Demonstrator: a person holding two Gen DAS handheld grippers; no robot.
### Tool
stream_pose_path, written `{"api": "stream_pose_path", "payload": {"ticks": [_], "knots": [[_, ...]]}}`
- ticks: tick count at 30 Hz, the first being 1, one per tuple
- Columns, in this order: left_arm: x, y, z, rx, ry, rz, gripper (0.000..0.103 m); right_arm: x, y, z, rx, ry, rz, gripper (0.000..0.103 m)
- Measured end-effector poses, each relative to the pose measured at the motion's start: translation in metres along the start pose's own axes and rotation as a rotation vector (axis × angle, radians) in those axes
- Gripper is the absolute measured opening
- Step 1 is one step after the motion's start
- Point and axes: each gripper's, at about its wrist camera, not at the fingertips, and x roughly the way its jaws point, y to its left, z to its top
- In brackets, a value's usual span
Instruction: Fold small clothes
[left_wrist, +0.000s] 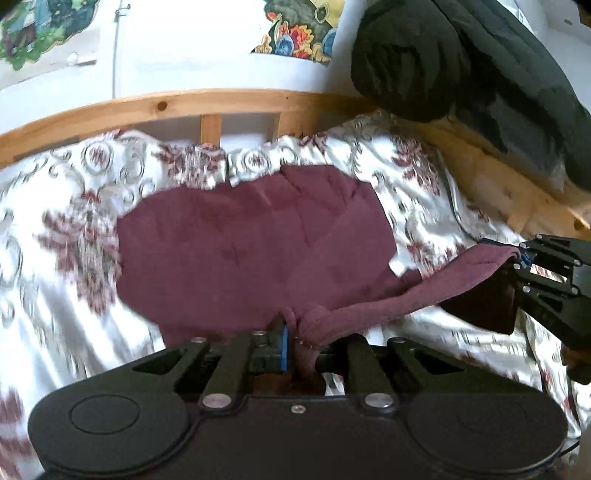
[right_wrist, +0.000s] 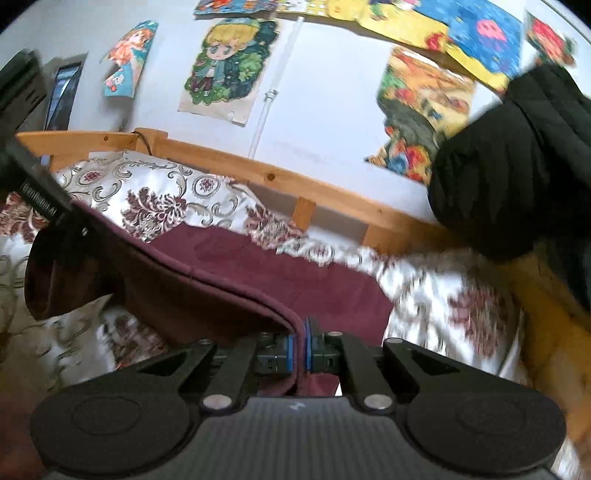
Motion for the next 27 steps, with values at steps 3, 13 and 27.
{"api": "stream_pose_path", "payload": {"ticks": [3,13,27], "knots": [[0.021,0.025,0.042,-0.005,0.021,-0.049,0.011,0.036,-0.010,0.031,-0.044,0.006,0.011,0.007],[0.116,0.101,0.143,-0.162,-0.007,-0.082,0.012,0.186,-0.055,0.105,-0.079,0.107,0.032,0.007],[0.214,0.153,0.150,-0.283,0.075,-0.101,0.018,0.301,-0.076,0.075,0.034,0.180,0.041,0.013]]}}
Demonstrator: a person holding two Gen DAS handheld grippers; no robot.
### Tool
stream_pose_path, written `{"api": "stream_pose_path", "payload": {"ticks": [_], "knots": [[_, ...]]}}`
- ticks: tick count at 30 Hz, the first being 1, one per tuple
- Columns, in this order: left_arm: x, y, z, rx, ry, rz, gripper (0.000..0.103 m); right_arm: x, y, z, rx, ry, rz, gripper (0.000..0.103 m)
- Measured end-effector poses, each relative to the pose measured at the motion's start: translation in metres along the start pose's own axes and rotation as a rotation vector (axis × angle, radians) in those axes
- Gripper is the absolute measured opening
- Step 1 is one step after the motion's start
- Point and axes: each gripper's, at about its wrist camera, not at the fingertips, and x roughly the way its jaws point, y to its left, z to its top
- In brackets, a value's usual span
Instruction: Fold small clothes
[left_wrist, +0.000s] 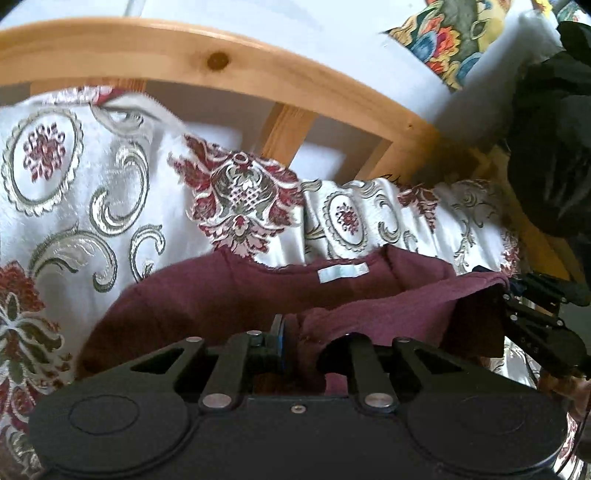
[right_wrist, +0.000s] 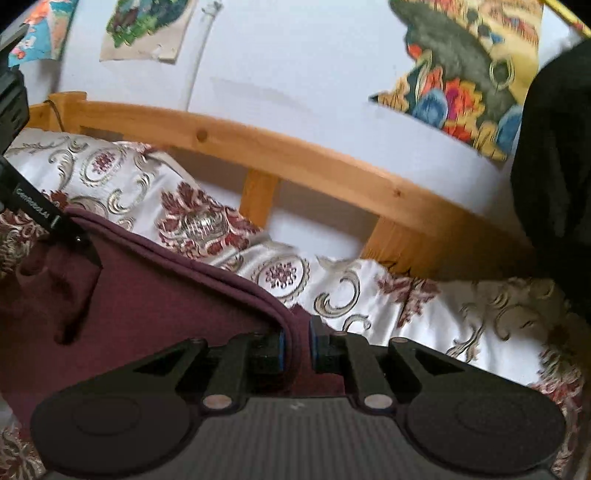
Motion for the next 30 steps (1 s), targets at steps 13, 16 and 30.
{"api": "stream_pose_path", "payload": {"ticks": [13,16,30], "knots": [[-0.077,0.029,-0.049,-0.048,-0.119,0.102,0.090,0.037,-0.012,-0.024,0.167,0.032,0.052,0.039],[-0.104,0.023,-0.089,-0.002,-0.127,0.196,0.097,0.029,-0.022,-0.029,0.240,-0.003,0.074,0.085],[-0.073,-0.008,-0.157,0.348,-0.222,0.327,0.095,-0.027,0.019,-0.091,0.182,0.036,0.068,0.103]]}}
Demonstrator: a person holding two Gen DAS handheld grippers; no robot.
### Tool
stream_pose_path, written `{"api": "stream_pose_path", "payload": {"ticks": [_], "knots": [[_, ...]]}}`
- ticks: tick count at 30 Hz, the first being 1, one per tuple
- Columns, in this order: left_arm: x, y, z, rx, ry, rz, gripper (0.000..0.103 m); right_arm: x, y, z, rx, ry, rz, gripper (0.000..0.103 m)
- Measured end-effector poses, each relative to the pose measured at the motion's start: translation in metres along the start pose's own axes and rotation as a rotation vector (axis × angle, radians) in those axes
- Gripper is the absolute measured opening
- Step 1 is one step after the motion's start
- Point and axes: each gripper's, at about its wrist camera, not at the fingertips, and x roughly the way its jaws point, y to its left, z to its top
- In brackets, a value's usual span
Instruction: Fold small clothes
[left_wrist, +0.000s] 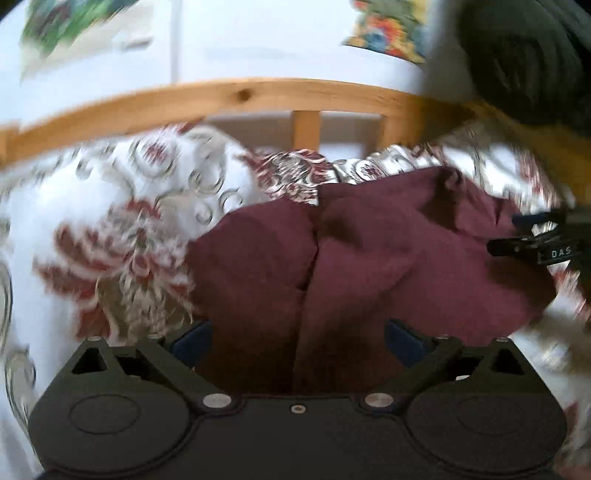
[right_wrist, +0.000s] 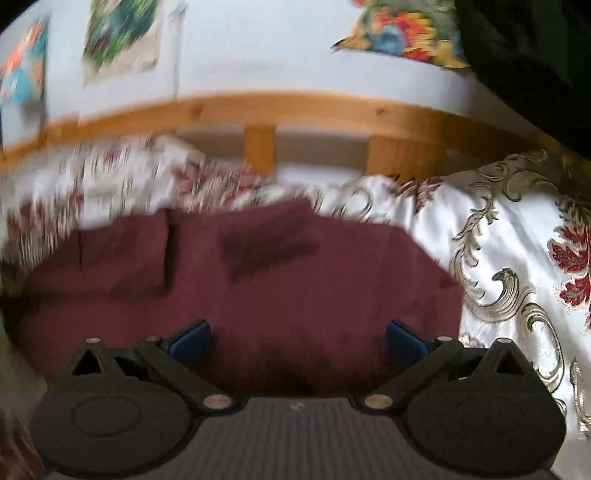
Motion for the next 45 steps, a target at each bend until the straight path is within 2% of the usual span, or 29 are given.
{"api": "stream_pose_path", "payload": {"ticks": [3,5,6,7,8,9,12,14,16,18,20,21,23,25,27,31,33,34,35,36,37,39,40,41,43,45], "knots": [[0.008,-0.008,-0.005,0.068,-0.015,0.017,0.087,0.004,0.020,-0.002,-0.112,-0.007,-0.046,0.103],[0.011,-0.007,-0.006,0.057,-0.026,0.017,0.082,0.008,0.031,0.000,-0.173,-0.045,-0.080,0.102],[0.011,-0.005,-0.006,0.040,-0.031,0.011,0.074,0.009,0.034,0.002,-0.189,-0.061,-0.086,0.102],[0.011,-0.002,-0.006,0.014,-0.035,-0.003,0.070,0.012,0.036,0.004,-0.194,-0.074,-0.068,0.097],[0.010,0.002,-0.007,-0.010,-0.040,-0.015,0.056,0.014,0.035,0.005,-0.183,-0.081,-0.042,0.086],[0.009,0.003,-0.006,-0.026,-0.045,-0.018,0.047,0.015,0.035,0.007,-0.163,-0.088,-0.013,0.080],[0.009,0.010,-0.006,-0.073,-0.056,-0.029,0.033,0.023,0.030,0.013,-0.095,-0.085,0.016,0.057],[0.010,0.014,-0.006,-0.104,-0.057,-0.035,0.024,0.026,0.023,0.015,-0.051,-0.090,0.002,0.028],[0.008,0.018,-0.006,-0.131,-0.065,-0.038,0.015,0.027,0.011,0.019,0.025,-0.099,0.001,0.014],[0.006,0.026,-0.006,-0.203,-0.071,-0.061,0.011,0.022,-0.005,0.023,0.121,-0.126,-0.016,0.013],[0.008,0.039,-0.007,-0.332,-0.056,-0.107,0.010,0.015,-0.024,0.025,0.224,-0.155,-0.044,0.012],[0.011,0.049,-0.010,-0.422,-0.037,-0.149,0.010,0.014,-0.034,0.025,0.284,-0.161,-0.055,0.012],[0.022,0.072,-0.023,-0.667,0.014,-0.238,0.010,0.012,-0.060,0.022,0.454,-0.162,-0.066,0.011],[0.030,0.088,-0.036,-0.836,0.040,-0.284,0.010,0.013,-0.084,0.011,0.613,-0.155,-0.069,0.008],[0.033,0.093,-0.042,-0.895,0.046,-0.292,0.010,0.015,-0.098,0.000,0.698,-0.142,-0.072,0.008],[0.029,0.081,-0.035,-0.800,0.034,-0.279,0.015,0.008,-0.099,-0.018,0.731,-0.144,-0.048,0.016],[0.029,0.078,-0.030,-0.762,0.038,-0.281,0.029,0.003,-0.095,-0.021,0.700,-0.139,-0.047,0.027],[0.030,0.076,-0.029,-0.753,0.039,-0.291,0.033,0.000,-0.092,-0.023,0.687,-0.139,-0.044,0.042],[0.031,0.076,-0.027,-0.752,0.041,-0.304,0.042,-0.004,-0.089,-0.025,0.678,-0.145,-0.033,0.053],[0.031,0.077,-0.026,-0.752,0.040,-0.321,0.053,-0.006,-0.086,-0.026,0.669,-0.148,-0.019,0.056],[0.031,0.076,-0.025,-0.751,0.034,-0.340,0.058,-0.007,-0.084,-0.026,0.655,-0.146,-0.011,0.057],[0.028,0.072,-0.024,-0.725,0.019,-0.351,0.072,-0.011,-0.078,-0.025,0.614,-0.130,-0.020,0.056],[0.027,0.067,-0.022,-0.689,0.015,-0.347,0.073,-0.012,-0.075,-0.025,0.595,-0.116,-0.029,0.052],[0.027,0.061,-0.020,-0.640,0.017,-0.334,0.074,-0.009,-0.072,-0.025,0.574,-0.093,-0.042,0.034],[0.026,0.052,-0.016,-0.555,0.024,-0.302,0.074,-0.008,-0.066,-0.024,0.538,-0.061,-0.078,0.011],[0.025,0.048,-0.015,-0.518,0.034,-0.287,0.075,-0.014,-0.066,-0.027,0.535,-0.058,-0.085,0.008]]}}
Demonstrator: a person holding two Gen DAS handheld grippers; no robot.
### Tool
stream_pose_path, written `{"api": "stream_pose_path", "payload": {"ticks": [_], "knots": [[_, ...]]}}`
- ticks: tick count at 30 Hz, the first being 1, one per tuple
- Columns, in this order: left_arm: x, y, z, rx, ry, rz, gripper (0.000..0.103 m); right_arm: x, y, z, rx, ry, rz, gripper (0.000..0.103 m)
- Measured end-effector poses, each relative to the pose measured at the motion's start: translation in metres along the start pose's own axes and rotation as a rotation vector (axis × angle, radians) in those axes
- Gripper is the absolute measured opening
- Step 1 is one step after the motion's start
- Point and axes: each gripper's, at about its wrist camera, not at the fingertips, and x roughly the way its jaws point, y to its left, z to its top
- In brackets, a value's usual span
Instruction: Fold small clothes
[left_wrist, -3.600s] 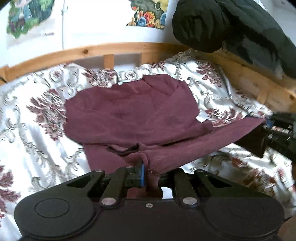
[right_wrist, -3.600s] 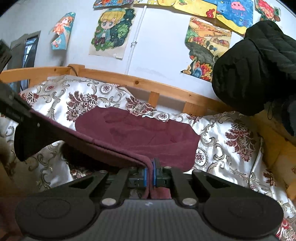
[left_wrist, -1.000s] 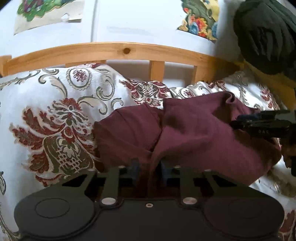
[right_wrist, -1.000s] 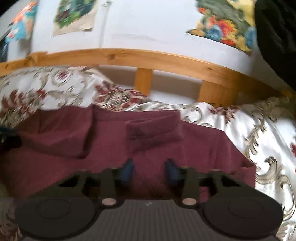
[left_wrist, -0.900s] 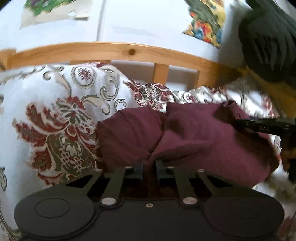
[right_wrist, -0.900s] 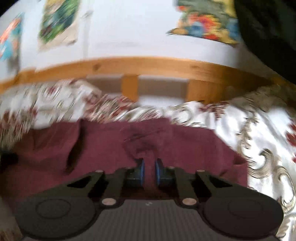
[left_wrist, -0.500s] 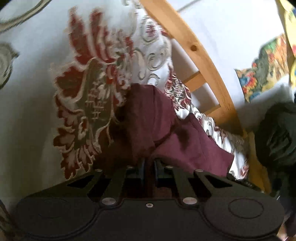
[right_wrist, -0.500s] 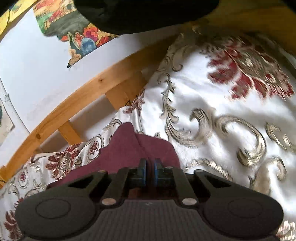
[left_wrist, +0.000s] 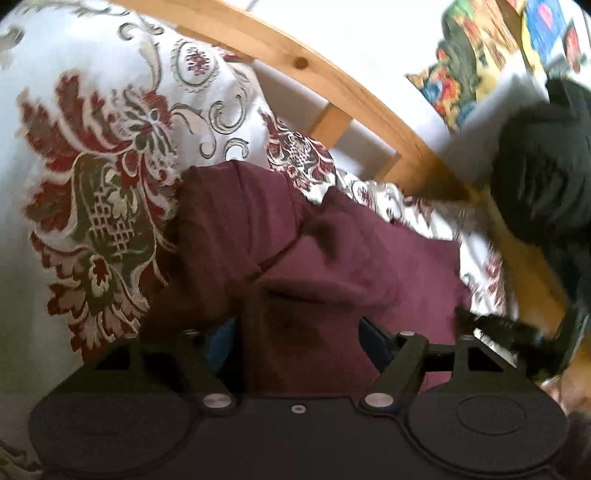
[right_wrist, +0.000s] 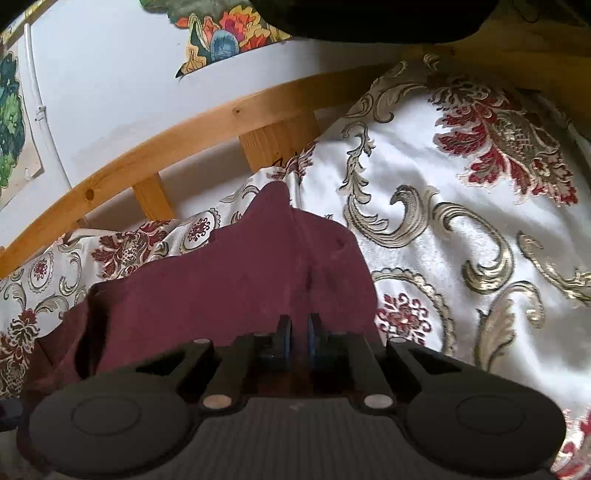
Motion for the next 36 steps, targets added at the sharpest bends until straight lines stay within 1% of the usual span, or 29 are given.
{"api": "stream_pose_path", "payload": {"ticks": [1,3,5,7,8,9,10,11,13,15,17,19,20,23,26,29,33,36], "knots": [[0.000,-0.002,0.001,0.003,0.014,0.004,0.077,-0.005,-0.003,0.000,0.009,-0.007,-0.013,0.008],[0.001,-0.001,0.003,-0.006,0.040,-0.011,0.087,-0.013,-0.010,0.001,0.047,-0.025,-0.061,0.006],[-0.001,-0.001,0.004,-0.029,0.053,-0.009,0.087,-0.015,-0.014,0.001,0.073,-0.015,-0.086,0.007],[-0.002,-0.001,0.005,-0.029,0.073,0.005,0.087,-0.020,-0.009,0.002,0.078,-0.037,-0.108,0.012],[-0.004,-0.001,0.005,-0.026,0.079,0.013,0.087,-0.022,-0.002,0.003,0.066,-0.055,-0.117,0.015],[-0.006,-0.002,0.005,-0.024,0.086,0.024,0.090,-0.026,0.008,0.001,0.034,-0.075,-0.119,0.017],[-0.007,-0.001,0.005,-0.026,0.092,0.034,0.093,-0.027,0.020,0.000,-0.005,-0.085,-0.121,0.031],[-0.010,-0.001,0.005,-0.030,0.097,0.040,0.099,-0.027,0.033,-0.003,-0.056,-0.088,-0.115,0.049],[-0.015,0.001,0.006,-0.057,0.104,0.043,0.102,-0.025,0.061,-0.015,-0.160,-0.067,-0.081,0.068],[-0.019,0.007,0.007,-0.103,0.122,-0.003,0.102,-0.023,0.091,-0.032,-0.276,-0.039,-0.047,0.070],[-0.021,0.014,0.008,-0.174,0.133,-0.040,0.102,-0.018,0.120,-0.051,-0.412,-0.006,-0.054,0.074],[-0.025,0.020,0.009,-0.226,0.126,-0.042,0.102,-0.011,0.142,-0.069,-0.499,0.017,-0.035,0.075],[-0.027,0.021,0.010,-0.240,0.116,-0.037,0.102,-0.009,0.151,-0.074,-0.523,0.015,-0.029,0.075],[-0.037,0.026,0.012,-0.273,0.067,-0.024,0.102,-0.002,0.176,-0.075,-0.587,-0.020,-0.005,0.077],[-0.045,0.030,0.016,-0.284,0.006,-0.037,0.102,0.011,0.195,-0.067,-0.616,-0.039,0.012,0.077],[-0.051,0.031,0.018,-0.288,-0.036,-0.029,0.102,0.024,0.208,-0.054,-0.586,-0.080,0.037,0.077],[-0.058,0.035,0.021,-0.336,-0.074,-0.039,0.102,0.036,0.226,-0.037,-0.514,-0.105,0.099,0.078],[-0.061,0.036,0.022,-0.327,-0.086,-0.028,0.102,0.049,0.244,-0.034,-0.522,-0.097,0.146,0.081]]}}
